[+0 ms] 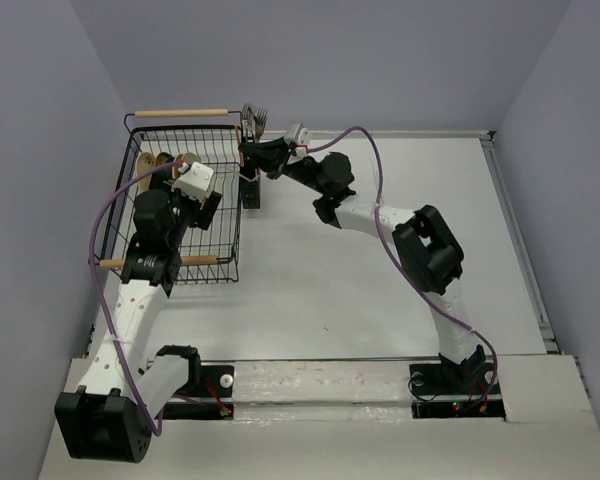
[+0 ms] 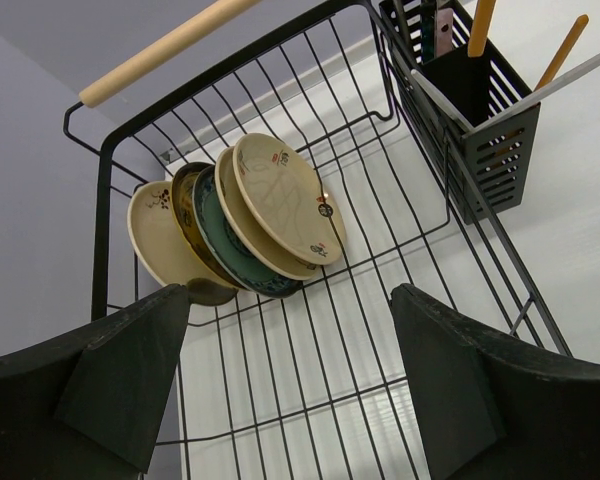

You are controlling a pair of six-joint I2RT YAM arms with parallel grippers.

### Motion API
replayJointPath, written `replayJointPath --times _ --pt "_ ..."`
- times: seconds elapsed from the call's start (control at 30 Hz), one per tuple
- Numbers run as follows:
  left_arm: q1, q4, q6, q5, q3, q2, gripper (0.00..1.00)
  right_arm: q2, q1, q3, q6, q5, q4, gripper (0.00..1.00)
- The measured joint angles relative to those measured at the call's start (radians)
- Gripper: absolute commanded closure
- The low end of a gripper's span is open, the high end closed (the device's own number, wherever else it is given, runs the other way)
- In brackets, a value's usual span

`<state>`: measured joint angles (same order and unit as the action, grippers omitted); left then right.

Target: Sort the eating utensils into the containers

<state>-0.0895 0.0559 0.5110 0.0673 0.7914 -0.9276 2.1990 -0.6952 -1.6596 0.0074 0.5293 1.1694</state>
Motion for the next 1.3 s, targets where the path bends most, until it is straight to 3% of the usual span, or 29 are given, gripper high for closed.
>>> replayJointPath --times 0.2,0.43,1.3 --pt "0.000 0.000 0.003 0.000 0.000 0.000 0.05 -0.018 0.000 0.000 -0.042 -0.017 -0.169 1.00" --pt "0.000 0.000 0.005 0.000 0.000 0.000 0.05 -0.020 0.000 0.000 -0.061 -0.019 -0.244 1.00" --pt "0.000 0.000 0.005 0.000 0.000 0.000 0.05 0.029 0.000 -0.033 -0.064 -0.020 -0.217 0.98"
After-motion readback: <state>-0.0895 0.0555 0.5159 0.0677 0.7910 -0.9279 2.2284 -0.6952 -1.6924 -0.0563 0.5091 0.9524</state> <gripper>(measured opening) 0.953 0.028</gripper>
